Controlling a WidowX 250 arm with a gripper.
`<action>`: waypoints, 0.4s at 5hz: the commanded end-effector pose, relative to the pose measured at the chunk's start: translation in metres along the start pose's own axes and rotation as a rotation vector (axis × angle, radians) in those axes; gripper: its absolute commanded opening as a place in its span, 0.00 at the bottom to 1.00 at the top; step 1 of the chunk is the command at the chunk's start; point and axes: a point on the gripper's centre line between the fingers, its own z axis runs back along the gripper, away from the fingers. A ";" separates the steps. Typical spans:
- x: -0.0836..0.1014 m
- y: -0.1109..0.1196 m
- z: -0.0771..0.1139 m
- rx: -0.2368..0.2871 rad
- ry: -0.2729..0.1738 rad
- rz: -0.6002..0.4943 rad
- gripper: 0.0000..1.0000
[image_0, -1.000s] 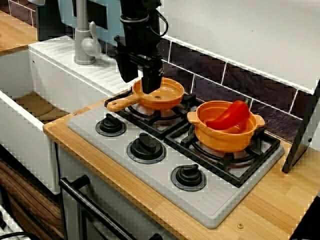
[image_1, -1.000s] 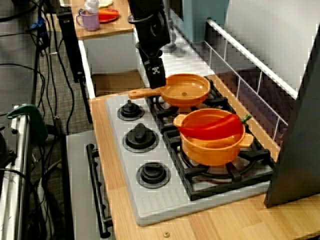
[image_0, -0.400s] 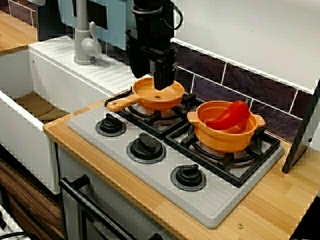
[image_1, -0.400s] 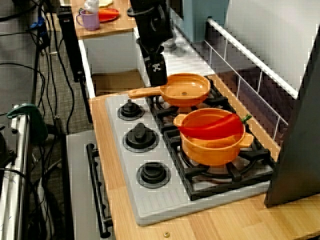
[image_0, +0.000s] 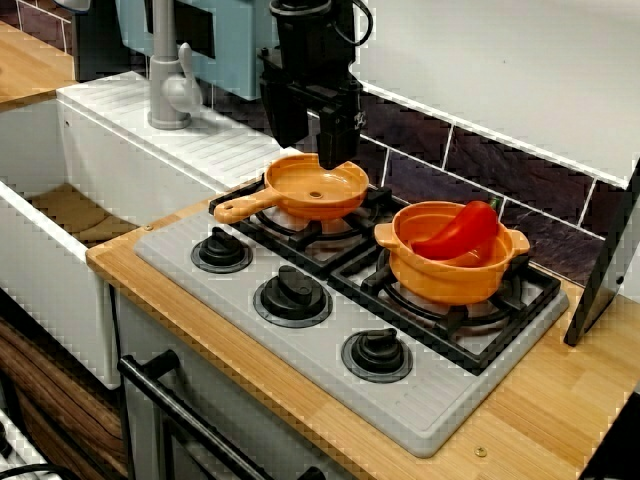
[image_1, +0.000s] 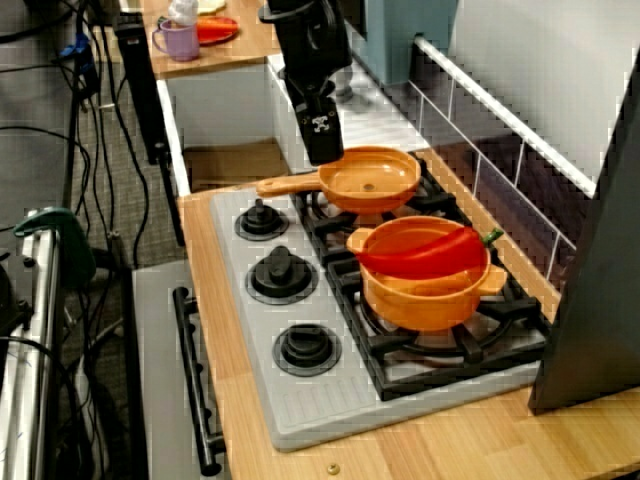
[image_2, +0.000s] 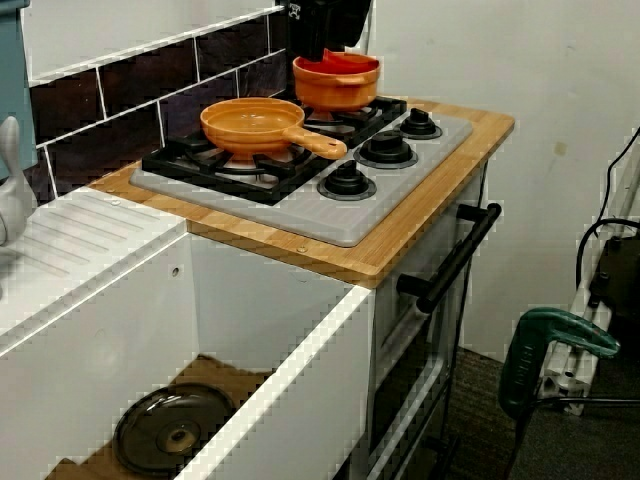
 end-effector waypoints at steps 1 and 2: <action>0.021 -0.011 -0.004 0.020 -0.014 0.000 1.00; 0.027 -0.014 -0.010 0.020 -0.002 0.002 1.00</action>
